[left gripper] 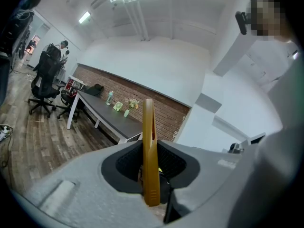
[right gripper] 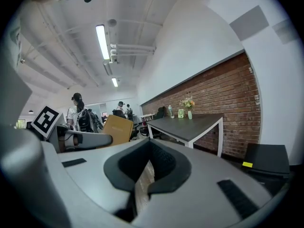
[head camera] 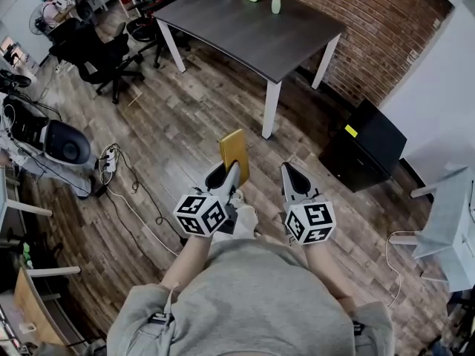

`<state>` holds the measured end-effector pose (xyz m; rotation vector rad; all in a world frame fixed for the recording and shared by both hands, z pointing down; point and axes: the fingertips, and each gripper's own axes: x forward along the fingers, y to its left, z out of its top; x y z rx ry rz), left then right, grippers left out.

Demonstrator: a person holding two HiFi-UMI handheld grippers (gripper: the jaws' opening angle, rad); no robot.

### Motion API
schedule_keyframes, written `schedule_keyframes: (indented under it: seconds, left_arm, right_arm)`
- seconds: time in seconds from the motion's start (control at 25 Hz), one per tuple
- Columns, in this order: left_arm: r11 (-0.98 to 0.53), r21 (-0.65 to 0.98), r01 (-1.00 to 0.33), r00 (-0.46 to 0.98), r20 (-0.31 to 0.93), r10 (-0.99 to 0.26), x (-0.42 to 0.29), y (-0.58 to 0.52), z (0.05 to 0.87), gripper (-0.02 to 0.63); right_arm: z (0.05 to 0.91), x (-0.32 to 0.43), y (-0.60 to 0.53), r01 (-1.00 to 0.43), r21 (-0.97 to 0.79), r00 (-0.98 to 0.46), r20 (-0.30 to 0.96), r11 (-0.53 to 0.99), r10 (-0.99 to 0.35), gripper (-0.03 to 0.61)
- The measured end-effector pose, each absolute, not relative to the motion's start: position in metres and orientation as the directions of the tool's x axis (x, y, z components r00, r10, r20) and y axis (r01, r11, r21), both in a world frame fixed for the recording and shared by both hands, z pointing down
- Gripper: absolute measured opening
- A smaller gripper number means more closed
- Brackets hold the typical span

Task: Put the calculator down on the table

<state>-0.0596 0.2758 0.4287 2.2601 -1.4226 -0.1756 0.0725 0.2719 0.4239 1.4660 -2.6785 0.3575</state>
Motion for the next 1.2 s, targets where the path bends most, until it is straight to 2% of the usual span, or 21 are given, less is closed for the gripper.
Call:
schedule_keyframes:
  seconds: [0.64, 1.2]
  left_arm:
    - [-0.37, 0.448, -0.814, 0.469, 0.129, -0.874, -0.05, 0.228, 0.435, 0.089]
    - [-0.377, 0.462, -0.803, 0.482, 0.13, -0.867, -0.068, 0.116, 0.428, 0.089]
  right_arm:
    - [0.433, 0.079, 0.227, -0.845, -0.162, -0.534, 0.178, 0.51, -0.827, 0.002]
    - [0.421, 0.059, 0.111, -0.847, -0.148, -0.53, 0.179, 0.51, -0.829, 0.002]
